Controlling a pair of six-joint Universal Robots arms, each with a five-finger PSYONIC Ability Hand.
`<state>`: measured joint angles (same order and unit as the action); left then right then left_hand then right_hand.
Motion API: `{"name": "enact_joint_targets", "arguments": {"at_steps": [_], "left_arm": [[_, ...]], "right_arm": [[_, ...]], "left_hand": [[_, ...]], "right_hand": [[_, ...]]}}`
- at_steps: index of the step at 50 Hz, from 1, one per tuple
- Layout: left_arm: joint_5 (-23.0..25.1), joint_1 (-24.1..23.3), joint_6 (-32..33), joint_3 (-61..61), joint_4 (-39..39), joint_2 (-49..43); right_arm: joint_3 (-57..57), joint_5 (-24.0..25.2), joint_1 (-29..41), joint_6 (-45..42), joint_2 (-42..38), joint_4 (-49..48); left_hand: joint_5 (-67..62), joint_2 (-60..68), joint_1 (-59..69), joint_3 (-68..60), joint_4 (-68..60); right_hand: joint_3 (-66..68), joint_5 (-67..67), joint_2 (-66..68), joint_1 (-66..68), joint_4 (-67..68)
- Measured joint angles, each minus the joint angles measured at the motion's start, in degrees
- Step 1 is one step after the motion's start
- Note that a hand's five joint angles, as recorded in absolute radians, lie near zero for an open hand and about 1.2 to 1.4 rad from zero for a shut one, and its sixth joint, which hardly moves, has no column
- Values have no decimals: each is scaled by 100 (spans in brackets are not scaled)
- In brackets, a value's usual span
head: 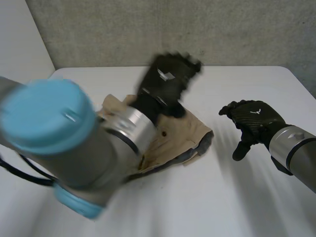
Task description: Fold the shorts.
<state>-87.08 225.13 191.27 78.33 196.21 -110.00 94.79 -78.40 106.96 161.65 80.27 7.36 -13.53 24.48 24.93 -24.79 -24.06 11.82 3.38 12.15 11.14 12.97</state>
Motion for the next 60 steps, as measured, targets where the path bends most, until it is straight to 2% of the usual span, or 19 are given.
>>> {"name": "enact_joint_targets", "arguments": {"at_steps": [2,3,4,12,23,26,27,28,29,31,34,39,47,49,51,52,53,57,60], "left_arm": [[9,496,-35,141,-124,339],[9,496,-35,141,-124,339],[21,830,-41,254,-259,491],[70,1903,-7,823,-994,661],[91,2551,0,1802,-1290,831],[90,2626,-1,1949,-1279,916],[90,2637,-1,1977,-1276,938],[89,2649,-2,2014,-1272,973],[89,2657,-2,2053,-1268,1018],[89,2659,-2,2093,-1264,1074],[88,2655,-2,2130,-1265,1141],[88,2647,-2,2186,-1273,1282],[94,2614,-2,2316,-1271,1488],[95,2593,-2,2344,-1267,1514],[95,2586,-2,2351,-1265,1518],[95,2576,-2,2358,-1257,1519],[95,2570,-2,2360,-1247,1513],[96,2563,-2,2355,-1232,1492],[95,2544,-2,2324,-1209,1434]], "right_arm": [[1,-5,63,12,14,8],[1,-5,63,12,14,8],[-3,-5,135,17,22,8],[-65,-28,623,-45,-162,-122],[-461,-271,1200,-537,-1467,-1278],[-735,-530,1223,-778,-1970,-1672],[-817,-607,1224,-846,-2097,-1758],[-938,-707,1222,-951,-2270,-1868],[-1052,-797,1219,-1050,-2417,-1952],[-1314,-934,1203,-1299,-2685,-2075],[-1690,-1032,1161,-1625,-2948,-2182],[-2576,-1151,876,-2090,-3266,-2384],[-3736,-1300,326,-2259,-3497,-2553],[-4088,-1331,152,-2252,-3602,-2486],[-4118,-1336,125,-2241,-3605,-2440],[-4089,-1343,97,-2211,-3566,-2337],[-3984,-1345,89,-2165,-3477,-2226],[-3679,-1345,100,-2034,-3219,-2042],[-2709,-1335,249,-1502,-2389,-1689]], "left_hand": [[0,0,0,0,0],[0,0,0,0,0],[0,0,0,0,0],[0,0,0,0,0],[167,-190,-157,199,178],[362,-407,-384,419,377],[396,-437,-419,453,407],[441,-472,-456,496,449],[493,-531,-459,540,497],[545,-595,-484,603,552],[659,-707,-681,708,658],[662,-726,-680,708,662],[772,-809,-787,836,769],[850,-889,-870,924,847],[875,-914,-893,944,871],[886,-920,-893,945,881],[886,-920,-893,945,881],[886,-920,-893,945,881],[886,-920,-893,945,881]], "right_hand": [[0,0,0,0,0],[0,0,0,0,0],[0,0,0,0,0],[0,0,0,0,0],[258,164,229,108,131],[1485,1265,1440,1221,1359],[1485,1265,1440,1221,1359],[2158,1900,2145,1816,2036],[3984,3642,4019,3464,3878],[5164,4852,5248,4212,5074],[5549,5258,5524,4491,5484],[5559,5259,5524,4491,5504],[5558,5259,5524,4491,5497],[3687,3509,3626,2636,3621],[3687,3509,3626,2636,3621],[1722,1690,1623,920,1778],[433,330,331,123,341],[59,33,36,12,16],[6,0,7,12,6]]}}
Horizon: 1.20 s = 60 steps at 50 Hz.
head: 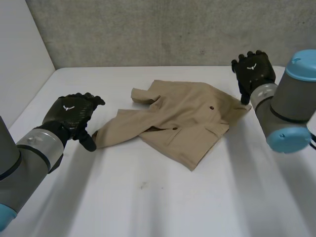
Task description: Fold the shorts.
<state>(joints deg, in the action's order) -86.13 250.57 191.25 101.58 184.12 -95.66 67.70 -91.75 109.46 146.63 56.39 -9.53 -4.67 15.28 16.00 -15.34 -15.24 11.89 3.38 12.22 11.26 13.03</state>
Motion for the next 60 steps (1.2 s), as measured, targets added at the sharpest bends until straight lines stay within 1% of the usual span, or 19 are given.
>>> {"name": "enact_joint_targets", "arguments": {"at_steps": [5,9,15,21,26,32,33,34,35,37,38,39,41,44,45,49,50,51,60], "left_arm": [[-1,-35,1,-33,58,-110],[-11,-90,11,-105,347,-389],[-21,-159,123,-321,782,-932],[-31,-208,427,-597,907,-1504],[-64,-253,749,-840,907,-2006],[-98,-274,962,-1102,902,-2462],[-101,-273,974,-1145,905,-2521],[-104,-273,983,-1184,903,-2576],[-106,-271,991,-1253,908,-2657],[-107,-268,992,-1351,914,-2756],[-107,-268,992,-1351,914,-2756],[-107,-266,990,-1439,918,-2834],[-106,-265,986,-1521,922,-2901],[-105,-264,981,-1604,923,-2974],[-105,-263,979,-1647,924,-3010],[-108,-253,974,-1722,924,-3044],[-110,-248,973,-1728,923,-3035],[-114,-231,967,-1727,912,-2975],[-103,-175,925,-1330,752,-1823]], "right_arm": [[831,26,260,660,710,309],[1573,94,643,1660,1212,733],[2024,207,1048,2836,1290,978],[2113,271,1298,3409,1001,888],[1978,250,1471,3455,489,551],[1746,181,1553,3181,7,231],[1710,155,1559,3117,-58,192],[1684,131,1562,3064,-108,157],[1640,71,1566,2969,-187,82],[1591,-31,1572,2836,-271,-51],[1591,-31,1572,2836,-271,-51],[1567,-120,1576,2725,-313,-170],[1555,-196,1578,2611,-329,-274],[1556,-255,1578,2473,-312,-350],[1558,-269,1577,2425,-299,-367],[1618,-295,1550,2202,-43,-385],[1631,-292,1544,2176,22,-377],[1674,-278,1530,2118,196,-332],[1884,-81,1300,1568,1349,406]], "left_hand": [[0,0,0,0,0],[-27,9,6,-12,-16],[-127,82,22,-13,-28],[-141,90,22,-13,-29],[-141,90,22,-13,-29],[-244,181,25,-134,-145],[-244,181,25,-134,-145],[-671,591,539,-574,-593],[-671,591,539,-574,-593],[-832,756,726,-750,-754],[-832,756,726,-750,-754],[-1540,1466,1530,-1467,-1487],[-1825,1785,1826,-1779,-1788],[-2145,2106,2136,-2098,-2119],[-3021,3035,3008,-3020,-3001],[-4520,4554,4407,-4534,-4505],[-4520,4554,4407,-4534,-4505],[-5143,5181,4822,-5144,-5183],[-5155,5302,4822,-5265,-5295]], "right_hand": [[0,0,0,0,0],[5,0,0,0,0],[10,0,2,0,0],[66,23,15,21,16],[371,248,334,164,245],[1251,1003,1164,990,1125],[1598,1287,1531,1255,1418],[1825,1560,1776,1507,1701],[2643,2315,2629,2154,2473],[3325,3036,3293,2786,3212],[3325,3036,3293,2786,3212],[4445,4166,4550,3724,4393],[5226,5100,5465,4389,5387],[5315,5184,5509,4409,5491],[5315,5184,5509,4409,5491],[5320,5186,5509,4409,5494],[5320,5186,5509,4409,5494],[5320,5185,5509,4409,5494],[5321,5255,5509,4409,5494]]}}
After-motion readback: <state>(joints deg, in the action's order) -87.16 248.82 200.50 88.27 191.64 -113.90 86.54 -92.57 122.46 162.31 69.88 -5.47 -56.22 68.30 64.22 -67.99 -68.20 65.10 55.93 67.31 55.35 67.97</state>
